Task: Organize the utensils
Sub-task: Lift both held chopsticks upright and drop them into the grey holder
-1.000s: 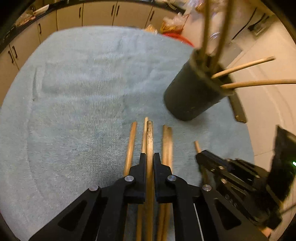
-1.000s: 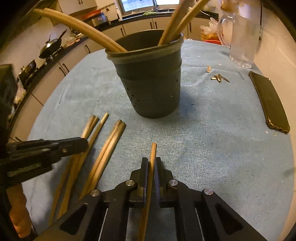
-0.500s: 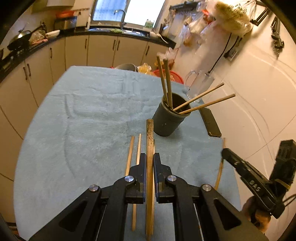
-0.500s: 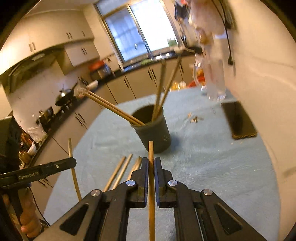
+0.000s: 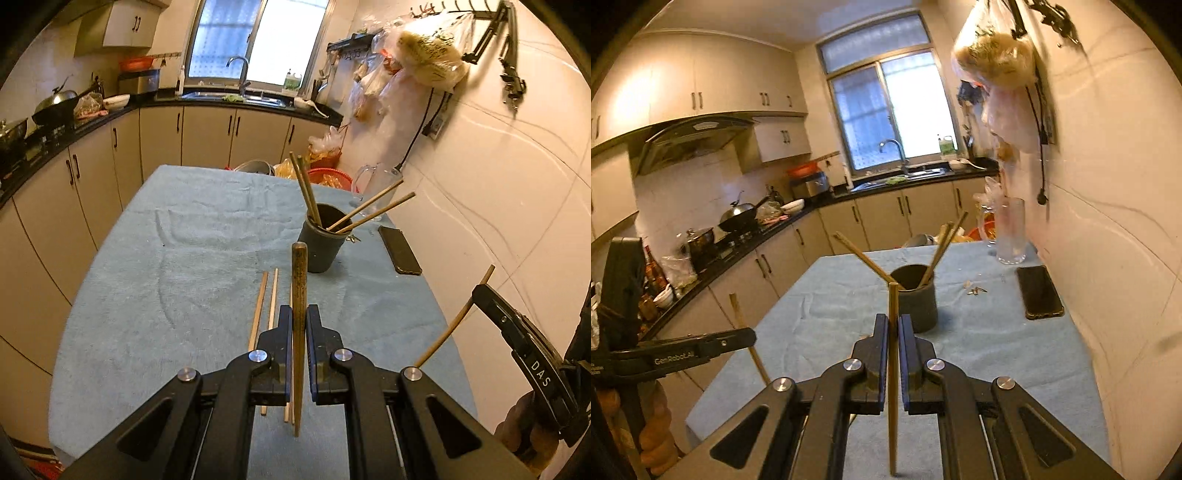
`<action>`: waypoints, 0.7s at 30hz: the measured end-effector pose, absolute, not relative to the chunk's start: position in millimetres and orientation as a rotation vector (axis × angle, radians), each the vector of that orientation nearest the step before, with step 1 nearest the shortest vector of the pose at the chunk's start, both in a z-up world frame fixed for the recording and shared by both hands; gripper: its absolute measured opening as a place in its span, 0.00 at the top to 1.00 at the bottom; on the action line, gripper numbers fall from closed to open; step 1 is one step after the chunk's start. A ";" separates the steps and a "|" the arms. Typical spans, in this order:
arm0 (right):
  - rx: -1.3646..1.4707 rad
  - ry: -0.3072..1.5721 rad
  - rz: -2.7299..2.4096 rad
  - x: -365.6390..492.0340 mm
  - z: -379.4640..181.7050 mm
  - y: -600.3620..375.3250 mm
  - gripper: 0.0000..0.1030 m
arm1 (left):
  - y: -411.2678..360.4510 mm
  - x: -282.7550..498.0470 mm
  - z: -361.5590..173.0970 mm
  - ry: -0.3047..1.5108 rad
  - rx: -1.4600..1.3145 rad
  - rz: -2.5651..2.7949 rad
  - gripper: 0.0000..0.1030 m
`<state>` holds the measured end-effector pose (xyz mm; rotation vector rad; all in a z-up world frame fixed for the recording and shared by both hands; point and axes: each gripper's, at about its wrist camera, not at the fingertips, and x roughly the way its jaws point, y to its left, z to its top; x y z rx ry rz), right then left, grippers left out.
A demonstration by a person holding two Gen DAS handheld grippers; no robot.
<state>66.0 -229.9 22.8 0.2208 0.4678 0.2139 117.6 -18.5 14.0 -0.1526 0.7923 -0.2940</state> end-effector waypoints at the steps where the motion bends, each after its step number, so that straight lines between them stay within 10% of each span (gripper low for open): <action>1: 0.221 0.466 0.214 62.7 23.0 -229.2 0.94 | -19.1 114.4 15.4 0.786 -0.147 -0.291 0.93; 21: 0.281 0.339 0.204 51.5 71.9 -251.5 0.94 | -24.3 130.4 89.5 0.605 -0.159 -0.317 0.93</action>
